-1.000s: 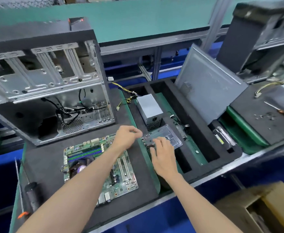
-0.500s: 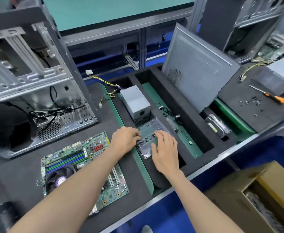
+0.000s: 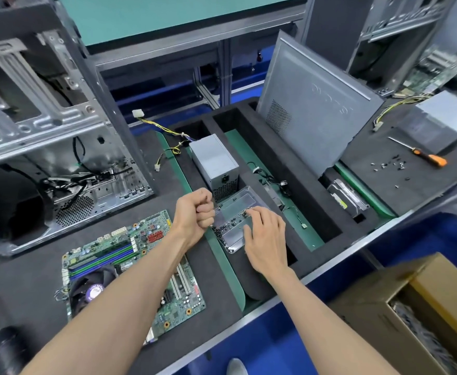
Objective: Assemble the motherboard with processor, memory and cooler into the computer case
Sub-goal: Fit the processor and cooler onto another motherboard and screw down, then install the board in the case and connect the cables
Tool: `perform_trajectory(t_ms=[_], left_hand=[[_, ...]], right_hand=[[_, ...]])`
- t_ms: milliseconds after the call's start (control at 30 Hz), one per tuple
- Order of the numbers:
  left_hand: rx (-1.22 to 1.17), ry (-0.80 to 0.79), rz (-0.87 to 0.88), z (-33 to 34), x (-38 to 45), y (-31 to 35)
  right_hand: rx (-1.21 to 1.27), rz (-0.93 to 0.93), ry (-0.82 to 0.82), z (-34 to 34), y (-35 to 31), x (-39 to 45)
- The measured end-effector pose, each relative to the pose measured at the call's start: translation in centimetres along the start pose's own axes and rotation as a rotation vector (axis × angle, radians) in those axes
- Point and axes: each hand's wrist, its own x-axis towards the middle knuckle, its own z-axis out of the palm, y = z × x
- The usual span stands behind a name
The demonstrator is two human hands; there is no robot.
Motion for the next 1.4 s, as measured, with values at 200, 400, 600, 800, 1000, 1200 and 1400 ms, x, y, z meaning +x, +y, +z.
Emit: perform_trajectory(t_ms=[200, 400, 600, 800, 1000, 1200, 1400], left_hand=[[0.208, -0.001, -0.036, 0.9, 0.2, -0.1], [1.303, 0.012, 0.327, 1.4, 1.1, -2.5], [1.504, -0.018, 0.318, 1.5, 1.6, -3.0], [0.756, 0.066, 0.200, 1.7, 1.0, -1.7], [-0.437, -0.120, -0.158, 0.7, -0.6, 0.6], [-0.573, -0.294, -0.173, -0.2, -2.7, 2.6], [-0.574, -0.189, -0.092, -3.7, -5.9, 5.6]], right_hand=[[-0.002, 0.000, -0.010, -0.1, 0.2, 0.4], [0.010, 0.002, -0.015, 0.1, 0.5, 0.5], [0.009, 0.006, -0.029, 0.0, 0.6, 0.6], [0.002, -0.012, -0.024, -0.5, 0.5, 0.5], [0.008, -0.043, 0.005, -0.9, -0.3, 0.9], [0.025, -0.108, 0.010, -1.6, -2.3, 1.5], [0.067, -0.204, -0.087, -2.4, -5.9, 1.9]])
